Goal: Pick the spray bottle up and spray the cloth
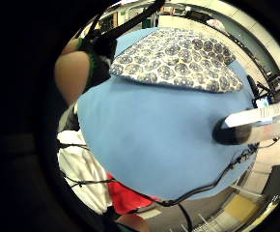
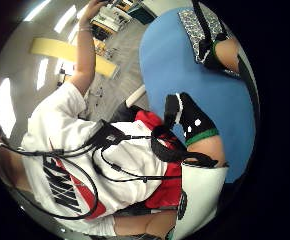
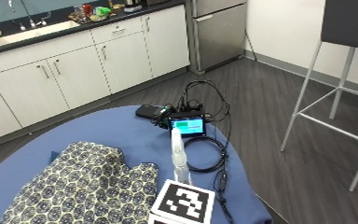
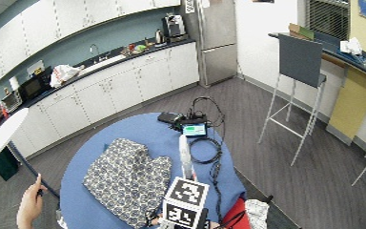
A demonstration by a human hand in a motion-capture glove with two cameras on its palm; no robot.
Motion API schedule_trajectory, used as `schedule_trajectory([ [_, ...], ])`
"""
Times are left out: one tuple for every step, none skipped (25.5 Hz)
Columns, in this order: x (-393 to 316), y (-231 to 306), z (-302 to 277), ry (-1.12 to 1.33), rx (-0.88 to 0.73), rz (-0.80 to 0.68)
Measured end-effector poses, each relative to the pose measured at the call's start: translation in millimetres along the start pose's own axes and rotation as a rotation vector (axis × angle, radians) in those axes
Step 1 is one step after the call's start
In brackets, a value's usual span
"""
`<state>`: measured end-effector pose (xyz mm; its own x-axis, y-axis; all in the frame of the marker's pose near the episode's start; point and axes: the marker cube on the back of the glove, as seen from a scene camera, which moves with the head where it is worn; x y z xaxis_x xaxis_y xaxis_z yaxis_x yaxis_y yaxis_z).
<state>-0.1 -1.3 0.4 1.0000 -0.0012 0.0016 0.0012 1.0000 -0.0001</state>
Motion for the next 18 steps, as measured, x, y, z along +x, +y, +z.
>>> schedule_trajectory([
  [-0.1,-0.3,-0.3,0.001,0.0,0.0],
  [-0.4,-1.0,-1.0,0.003,0.0,-0.001],
  [-0.7,-1.9,-1.9,0.006,0.0,-0.002],
  [-1.0,-3.2,-3.0,0.01,0.0,-0.003],
  [-1.3,-4.7,-4.1,0.014,0.0,-0.004],
  [-1.6,-6.3,-5.1,0.017,-0.001,-0.007],
  [-1.9,-7.8,-5.9,0.02,-0.001,-0.01],
  [-2.3,-9.1,-6.7,0.022,-0.002,-0.014],
  [-2.6,-10.0,-7.3,0.024,-0.003,-0.019],
  [-2.8,-10.7,-7.8,0.025,-0.004,-0.023],
  [-2.9,-11.2,-8.4,0.025,-0.005,-0.027],
  [-2.9,-11.4,-9.0,0.024,-0.005,-0.03],
  [-2.7,-11.4,-10.0,0.02,-0.003,-0.033],
  [-2.3,-11.2,-11.5,0.014,0.001,-0.036],
  [-1.4,-10.9,-13.9,0.005,0.008,-0.039],
  [0.3,-10.1,-17.5,-0.004,0.018,-0.04],
  [3.2,-8.8,-22.7,-0.012,0.032,-0.038],
  [7.4,-6.6,-29.7,-0.016,0.053,-0.033],
])
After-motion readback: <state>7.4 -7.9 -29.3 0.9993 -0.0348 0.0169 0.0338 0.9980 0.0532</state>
